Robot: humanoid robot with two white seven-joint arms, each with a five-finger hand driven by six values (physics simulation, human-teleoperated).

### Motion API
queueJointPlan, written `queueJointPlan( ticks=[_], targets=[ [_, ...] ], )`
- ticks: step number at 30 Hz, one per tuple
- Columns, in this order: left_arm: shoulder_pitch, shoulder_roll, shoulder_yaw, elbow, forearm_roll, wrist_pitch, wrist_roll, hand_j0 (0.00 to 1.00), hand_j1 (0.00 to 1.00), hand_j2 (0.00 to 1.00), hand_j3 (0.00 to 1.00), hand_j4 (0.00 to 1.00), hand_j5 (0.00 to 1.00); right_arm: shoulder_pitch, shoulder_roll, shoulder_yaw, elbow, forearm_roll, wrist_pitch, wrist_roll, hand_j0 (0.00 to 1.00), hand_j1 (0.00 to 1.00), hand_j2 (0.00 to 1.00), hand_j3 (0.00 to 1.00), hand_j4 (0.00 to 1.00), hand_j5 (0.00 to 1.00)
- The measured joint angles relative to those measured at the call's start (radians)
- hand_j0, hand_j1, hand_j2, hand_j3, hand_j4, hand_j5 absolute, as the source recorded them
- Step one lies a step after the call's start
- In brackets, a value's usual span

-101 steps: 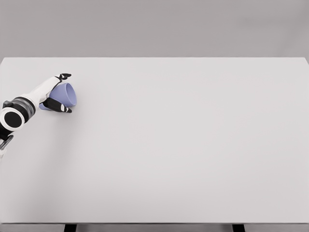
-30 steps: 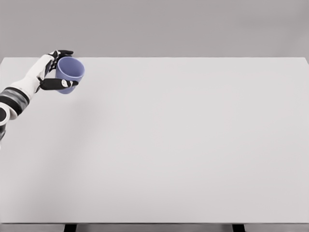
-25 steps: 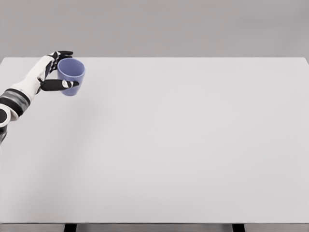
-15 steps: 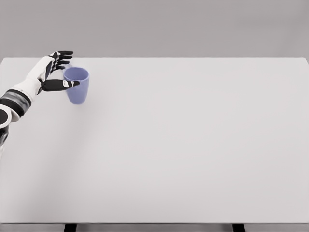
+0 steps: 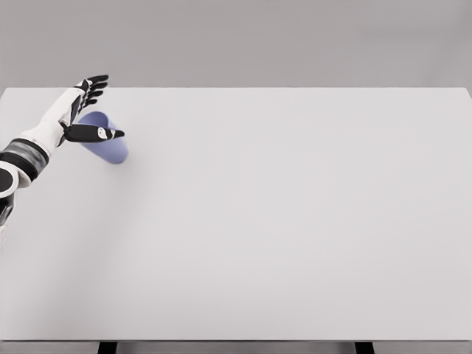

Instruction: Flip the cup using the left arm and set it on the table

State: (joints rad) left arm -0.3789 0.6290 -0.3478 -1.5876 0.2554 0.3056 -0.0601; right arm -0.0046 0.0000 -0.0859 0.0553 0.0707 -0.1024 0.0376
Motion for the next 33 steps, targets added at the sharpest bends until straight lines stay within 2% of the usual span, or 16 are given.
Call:
queueJointPlan(
  ticks=[17,23,33],
  targets=[
    [-0.006,0.000,-0.001,-0.010,-0.001,-0.001,0.000,1.00,1.00,1.00,1.00,1.00,1.00,0.000,0.000,0.000,0.000,0.000,0.000,0.000,1.00,1.00,1.00,1.00,1.00,1.00],
    [-0.008,0.009,0.000,-0.038,-0.002,-0.013,0.000,1.00,1.00,1.00,1.00,1.00,1.00,0.000,0.000,0.000,0.000,0.000,0.000,0.000,1.00,1.00,1.00,1.00,1.00,1.00],
    [0.021,0.133,0.002,-0.122,-0.017,-0.212,0.000,1.00,1.00,1.00,1.00,1.00,1.00,0.000,0.000,0.000,0.000,0.000,0.000,0.000,1.00,1.00,1.00,1.00,1.00,1.00]
  ],
)
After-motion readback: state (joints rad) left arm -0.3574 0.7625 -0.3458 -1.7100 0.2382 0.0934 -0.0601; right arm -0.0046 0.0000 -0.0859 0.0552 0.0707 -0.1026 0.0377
